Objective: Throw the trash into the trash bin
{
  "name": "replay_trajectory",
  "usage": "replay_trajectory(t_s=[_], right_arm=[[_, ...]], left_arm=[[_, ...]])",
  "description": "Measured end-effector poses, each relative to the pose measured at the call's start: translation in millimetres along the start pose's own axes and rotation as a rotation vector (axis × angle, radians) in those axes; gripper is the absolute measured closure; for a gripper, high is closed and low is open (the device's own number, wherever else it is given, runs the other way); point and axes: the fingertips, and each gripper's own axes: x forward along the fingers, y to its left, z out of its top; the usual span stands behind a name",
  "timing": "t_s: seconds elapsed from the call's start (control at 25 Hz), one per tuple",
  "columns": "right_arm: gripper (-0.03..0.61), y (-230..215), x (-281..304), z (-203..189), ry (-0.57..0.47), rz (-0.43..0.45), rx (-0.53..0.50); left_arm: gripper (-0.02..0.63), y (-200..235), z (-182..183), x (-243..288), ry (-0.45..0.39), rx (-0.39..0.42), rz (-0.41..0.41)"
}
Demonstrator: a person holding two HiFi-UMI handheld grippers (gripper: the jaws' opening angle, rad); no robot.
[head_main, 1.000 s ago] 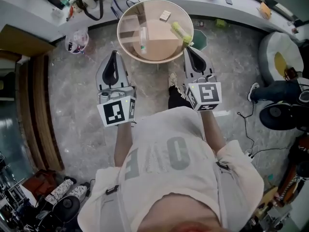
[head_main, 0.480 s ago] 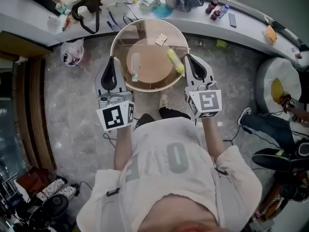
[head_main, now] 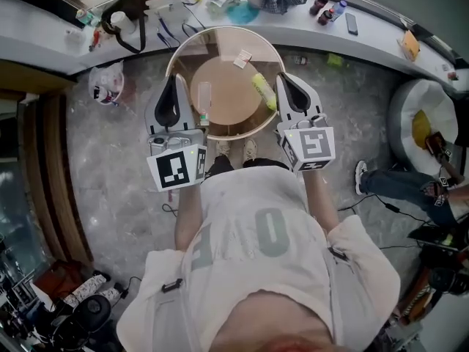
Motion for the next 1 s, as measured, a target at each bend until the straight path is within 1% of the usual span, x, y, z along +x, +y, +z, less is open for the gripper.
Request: replay_trajectory(t_s=[0.12,0.28,0.4,0.64,0.84,1.0], right_arm=[[0.563,3.3,3.8,16.9,-0.038,-0.041,0.015],[0.564,21.2,15.6,33.5,-0.076,-0.032,-0.032],[0.563,31.7,24.5,35.1,-0.079,-0.037,-0.032],[0.563,51.3,42.7,41.3,-0.088,-0.038,-0.025],[0.563,46.6,49.7,35.0,-0.071,-0.097,0.008],[0.563,43.9,44.9,30.4,-0.075,-0.099,0.010]], left_arm=[[0.601,4.3,5.5,8.6,-0.024,-0.004,-0.031],[0.601,21.5,12.4,19.8,-0.058,-0.015,-0.051],[0.601,35.9,11.3,23.4,-0.065,-0.018,-0.056],[0.601,55.1,-3.5,28.1,-0.050,-0.043,-0.068],[0.601,63.5,-16.0,32.7,-0.032,-0.055,-0.095],[0.601,65.6,-25.3,35.3,-0.024,-0.125,-0.111]])
